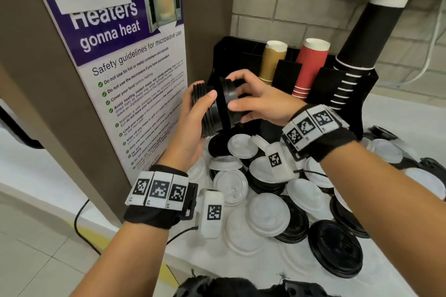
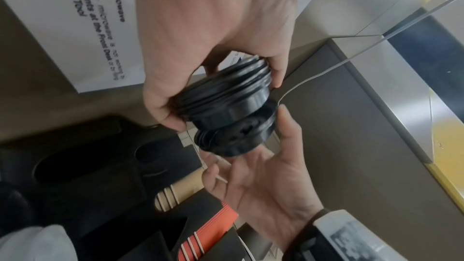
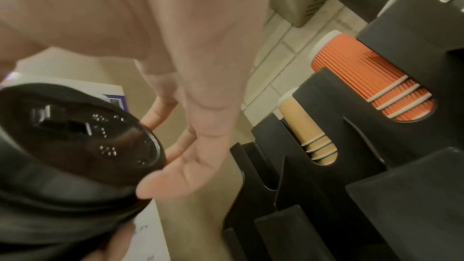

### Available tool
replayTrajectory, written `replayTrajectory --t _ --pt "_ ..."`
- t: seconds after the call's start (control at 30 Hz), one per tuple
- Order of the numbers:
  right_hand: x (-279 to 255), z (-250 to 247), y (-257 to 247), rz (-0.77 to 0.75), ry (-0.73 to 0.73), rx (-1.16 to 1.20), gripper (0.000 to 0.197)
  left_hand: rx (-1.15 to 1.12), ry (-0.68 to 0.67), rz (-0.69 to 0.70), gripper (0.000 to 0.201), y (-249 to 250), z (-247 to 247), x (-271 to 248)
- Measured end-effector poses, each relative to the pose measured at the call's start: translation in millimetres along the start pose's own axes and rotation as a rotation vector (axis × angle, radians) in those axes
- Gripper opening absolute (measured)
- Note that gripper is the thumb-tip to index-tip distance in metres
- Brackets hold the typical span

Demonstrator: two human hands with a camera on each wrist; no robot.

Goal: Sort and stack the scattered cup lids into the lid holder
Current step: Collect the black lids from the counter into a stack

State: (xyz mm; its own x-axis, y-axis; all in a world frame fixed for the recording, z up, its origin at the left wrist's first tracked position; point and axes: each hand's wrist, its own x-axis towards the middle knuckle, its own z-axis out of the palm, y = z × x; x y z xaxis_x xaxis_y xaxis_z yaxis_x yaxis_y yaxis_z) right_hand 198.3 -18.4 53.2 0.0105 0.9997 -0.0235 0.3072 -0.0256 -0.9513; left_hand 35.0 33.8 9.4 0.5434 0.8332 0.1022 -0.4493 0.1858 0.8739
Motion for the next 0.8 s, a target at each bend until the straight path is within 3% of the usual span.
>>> replayTrajectory --t 0.23,0.57,0.63,0.7,0.77,0.8 --pt "-11 8 -5 -0.084 -0.057 -0.076 0.055 -0.039 -0.071 -0.071 0.066 -4 2 -1" --pt "-9 12 -2 -0.121 -0.052 -0.122 0.056 -0.042 -0.044 -0.06 0.064 -11 2 -1" --pt "-4 12 -1 -0.085 -0.047 -0.032 0.046 -0.021 -0.025 -0.041 0.062 -13 0 0" --pt "7 13 2 0.001 0.066 0.015 0.032 -0.029 0.014 -0.006 0.055 -12 -3 2" --pt "25 15 8 0.131 0.152 -0.197 0.029 -0.043 0.033 0.03 0.041 -10 -7 4" --pt "36 17 13 0.184 0.092 -0.403 0.03 -0.044 0.033 0.042 0.034 -8 -9 5"
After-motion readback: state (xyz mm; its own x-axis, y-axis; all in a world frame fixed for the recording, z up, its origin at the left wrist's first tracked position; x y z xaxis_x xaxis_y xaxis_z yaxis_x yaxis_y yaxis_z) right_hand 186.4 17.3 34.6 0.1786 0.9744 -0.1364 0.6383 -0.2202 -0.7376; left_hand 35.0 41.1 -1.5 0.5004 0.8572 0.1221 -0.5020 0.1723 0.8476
